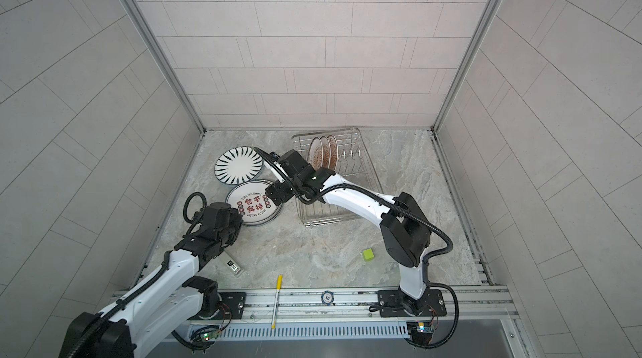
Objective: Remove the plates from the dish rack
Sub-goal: 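Lower the red-text plate onto the red-text stack with the left gripper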
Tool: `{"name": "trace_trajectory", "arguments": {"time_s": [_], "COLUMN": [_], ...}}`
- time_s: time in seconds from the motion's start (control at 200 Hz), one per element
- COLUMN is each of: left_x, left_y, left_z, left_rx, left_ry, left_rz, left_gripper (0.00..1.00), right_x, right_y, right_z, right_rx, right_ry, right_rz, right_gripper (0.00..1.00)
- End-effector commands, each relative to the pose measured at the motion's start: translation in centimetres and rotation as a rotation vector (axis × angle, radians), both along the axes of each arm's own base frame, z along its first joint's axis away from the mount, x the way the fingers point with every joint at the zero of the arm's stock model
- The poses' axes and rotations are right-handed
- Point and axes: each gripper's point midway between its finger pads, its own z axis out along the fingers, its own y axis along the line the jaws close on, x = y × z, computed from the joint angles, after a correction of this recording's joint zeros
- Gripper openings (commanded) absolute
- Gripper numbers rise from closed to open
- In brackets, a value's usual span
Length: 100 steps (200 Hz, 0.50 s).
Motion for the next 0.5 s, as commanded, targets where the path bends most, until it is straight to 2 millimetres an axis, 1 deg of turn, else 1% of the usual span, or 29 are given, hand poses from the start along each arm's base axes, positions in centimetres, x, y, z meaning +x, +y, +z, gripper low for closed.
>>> {"name": "trace_trajectory", "arguments": {"time_s": [0.0, 0.135, 0.245, 0.43, 0.47, 0.495], "left_x": [0.48, 0.46, 0.51, 0.46, 0.49, 0.45], "left_y": [0.05, 0.1, 0.13, 0.36, 0.51, 0.65], "left_z": [0.04, -0.21, -0.32, -0.29, -0.08, -0.04], "left_rx": [-0.016, -0.012, -0.009, 0.006, 0.016, 0.022], "left_ry": [-0.019, -0.012, -0.014, -0.011, -0.016, -0.016], "left_rz": [0.016, 0.017, 0.017, 0.021, 0.024, 0.028], "left_gripper": [0.19, 0.26, 0.37, 0.5, 0.55, 0.57], "right_x": [-0.24, -0.24, -0.2, -0.07, -0.05, -0.04], "right_y": [0.28, 0.12, 0.01, -0.02, -0.03, -0.02], "right_z": [0.01, -0.08, -0.23, -0.33, -0.32, -0.3], "right_rx": [-0.014, -0.02, -0.025, -0.029, -0.03, -0.029], "right_ry": [-0.006, -0.008, -0.008, -0.011, -0.011, -0.012], "right_rz": [0.015, 0.011, 0.007, 0.002, 0.001, 0.0], "right_gripper": [0.89, 0.89, 0.89, 0.89, 0.89, 0.89]}}
